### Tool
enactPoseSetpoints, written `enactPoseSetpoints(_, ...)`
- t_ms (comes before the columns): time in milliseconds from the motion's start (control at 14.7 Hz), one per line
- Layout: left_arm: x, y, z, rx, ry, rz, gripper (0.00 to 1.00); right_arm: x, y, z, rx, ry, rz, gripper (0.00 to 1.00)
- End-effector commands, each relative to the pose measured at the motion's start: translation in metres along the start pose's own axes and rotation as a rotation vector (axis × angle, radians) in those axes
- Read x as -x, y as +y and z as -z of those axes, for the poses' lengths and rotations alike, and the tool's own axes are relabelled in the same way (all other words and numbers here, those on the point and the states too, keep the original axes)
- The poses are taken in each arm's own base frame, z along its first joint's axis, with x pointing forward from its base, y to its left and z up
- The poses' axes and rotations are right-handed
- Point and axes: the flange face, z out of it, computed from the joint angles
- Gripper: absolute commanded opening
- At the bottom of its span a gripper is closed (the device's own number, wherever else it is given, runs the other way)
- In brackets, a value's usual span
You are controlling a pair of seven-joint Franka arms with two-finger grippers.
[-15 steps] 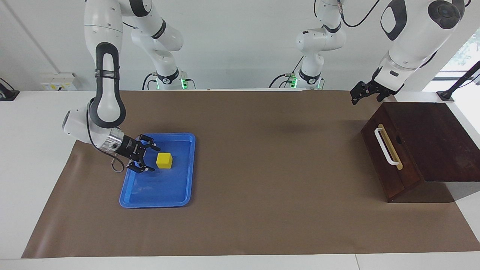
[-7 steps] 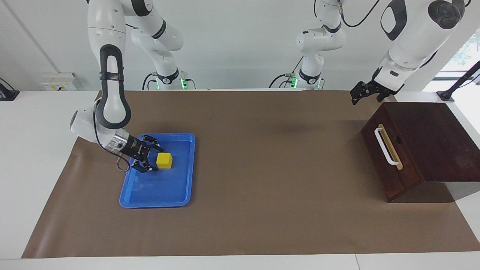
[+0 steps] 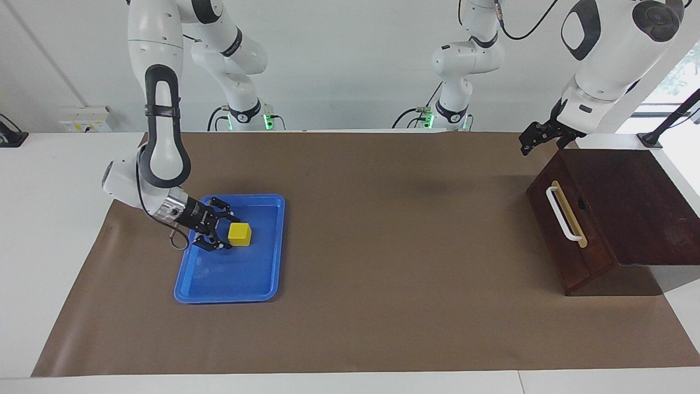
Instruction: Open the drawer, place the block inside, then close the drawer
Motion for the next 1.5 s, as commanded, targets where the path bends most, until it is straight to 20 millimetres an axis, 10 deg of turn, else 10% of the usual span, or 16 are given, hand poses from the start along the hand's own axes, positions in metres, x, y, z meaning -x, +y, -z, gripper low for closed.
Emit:
enactPoseSetpoints(0, -0.005, 0.023, -0.043, -0.143, 0.043, -0.086, 1.0, 0.002, 0.006, 0.004, -0.029, -0.011, 0.01, 0.57)
enactPoseSetpoints(205, -0.025, 0.082, -0.097, -0.351, 0.049, -0.301, 1.0, 0.002, 0.006, 0.004, -0.027, -0.013, 0.011, 0.01)
enactPoseSetpoints(818, -0.029, 0.048, -0.155, -0.382, 0.1, -0.361, 1.0, 0.051, -0.03, 0.038, -0.022, -0.052, 0.039, 0.0)
enactPoseSetpoints(1432, -0.032, 0.066, -0.186, -0.351, 0.107, -0.284, 1.0, 0.218, -0.029, -0.029, 0.088, -0.023, 0.02, 0.0)
